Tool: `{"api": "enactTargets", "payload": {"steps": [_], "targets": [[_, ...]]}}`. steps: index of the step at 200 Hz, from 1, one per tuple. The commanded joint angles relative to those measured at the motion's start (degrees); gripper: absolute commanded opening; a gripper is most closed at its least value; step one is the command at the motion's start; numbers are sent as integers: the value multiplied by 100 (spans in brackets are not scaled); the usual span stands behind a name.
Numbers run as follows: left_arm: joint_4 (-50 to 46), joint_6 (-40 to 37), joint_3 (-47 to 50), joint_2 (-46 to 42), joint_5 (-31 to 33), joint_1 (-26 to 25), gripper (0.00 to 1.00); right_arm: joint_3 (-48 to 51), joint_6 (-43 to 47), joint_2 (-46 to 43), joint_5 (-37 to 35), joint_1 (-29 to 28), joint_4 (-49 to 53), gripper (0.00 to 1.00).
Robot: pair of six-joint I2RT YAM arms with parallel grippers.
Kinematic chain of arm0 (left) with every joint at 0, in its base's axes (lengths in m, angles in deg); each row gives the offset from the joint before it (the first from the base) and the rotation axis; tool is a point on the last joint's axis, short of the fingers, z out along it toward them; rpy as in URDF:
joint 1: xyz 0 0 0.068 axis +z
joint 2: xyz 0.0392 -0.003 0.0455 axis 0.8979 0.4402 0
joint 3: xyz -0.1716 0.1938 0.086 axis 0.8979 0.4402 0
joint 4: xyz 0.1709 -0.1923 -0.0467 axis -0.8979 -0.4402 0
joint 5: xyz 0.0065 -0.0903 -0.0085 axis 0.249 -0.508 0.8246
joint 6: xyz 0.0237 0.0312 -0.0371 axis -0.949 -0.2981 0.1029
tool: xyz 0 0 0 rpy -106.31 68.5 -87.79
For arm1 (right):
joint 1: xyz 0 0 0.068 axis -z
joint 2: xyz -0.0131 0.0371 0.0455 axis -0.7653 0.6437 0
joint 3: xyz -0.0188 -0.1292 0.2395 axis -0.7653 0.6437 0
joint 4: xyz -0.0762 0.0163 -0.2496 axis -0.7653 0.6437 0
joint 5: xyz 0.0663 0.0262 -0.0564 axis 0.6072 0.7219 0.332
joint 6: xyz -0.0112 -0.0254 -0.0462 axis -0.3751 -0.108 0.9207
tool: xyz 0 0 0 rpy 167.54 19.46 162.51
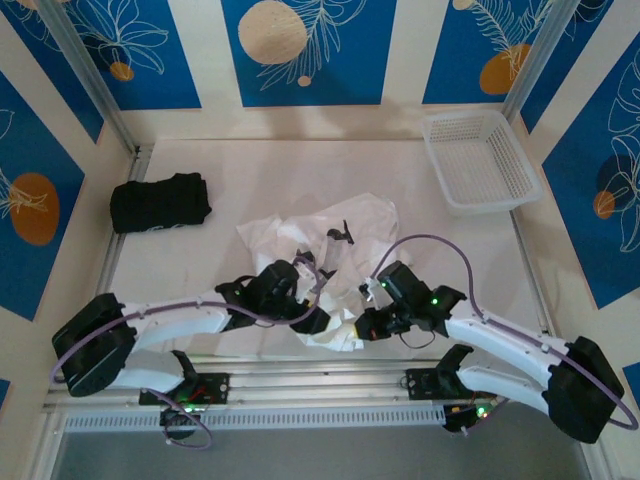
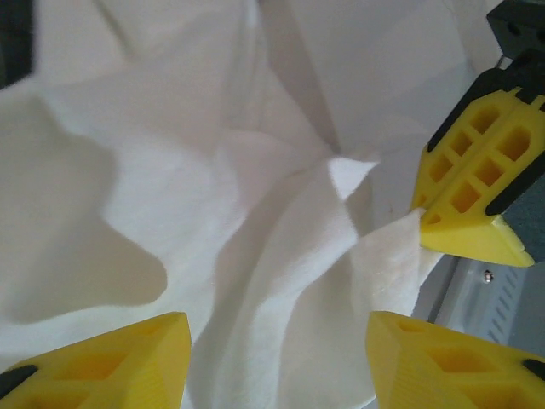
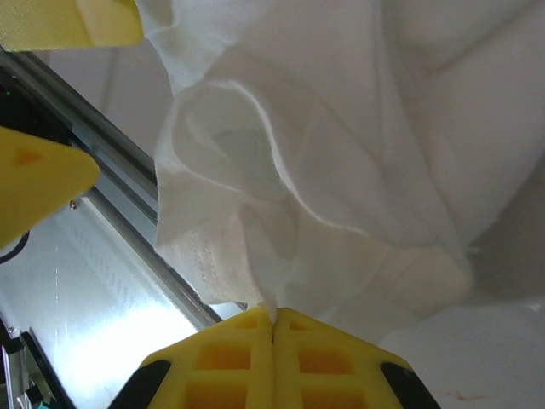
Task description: Fold the inside-out t-shirt
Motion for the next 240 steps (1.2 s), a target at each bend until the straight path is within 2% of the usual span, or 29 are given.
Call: {"api": "enactTargets", "payload": {"steps": [1,25,37,45,71,82,92,127,161,178,222,240], "targets": [[249,-36,-327,286,59,-224,57,212,-320,-297,158,-34,-1,0],[208,-243,-643,730,170,-403,58,232,-277,-467,57,-20,97,0],[169,-273,-770,935,327,-417,54,234,-261,-517,70,-22,83,0],[104,-301,-845,1037,529,-415,48,235,-252,-538,67,-23,65,0],[184,-468,-976,1129,809,-314,12,199,-89,-638,35,-27,30,0],[247,-530,-1008,1023,762,-209,5,147,69,-712,31,-37,-8,0],[209,-624,-1083,871,678,-59,2,50,246,-785,10,-47,-34,0],[-15,-918,-1451,455,192,643,1,-159,939,-911,-48,-59,-425,0],[-224,-1203,-1864,674,-67,1154,3,-343,1348,-501,-375,-13,-611,0],[-282,-1298,-1999,903,-206,1233,5,-491,1267,-213,-784,116,-522,0],[-343,-1402,-2059,1190,-303,1289,10,-449,1058,187,-743,462,-785,0],[-430,-1410,-2042,1158,-229,1289,21,-413,1103,189,-723,530,-727,0]]}}
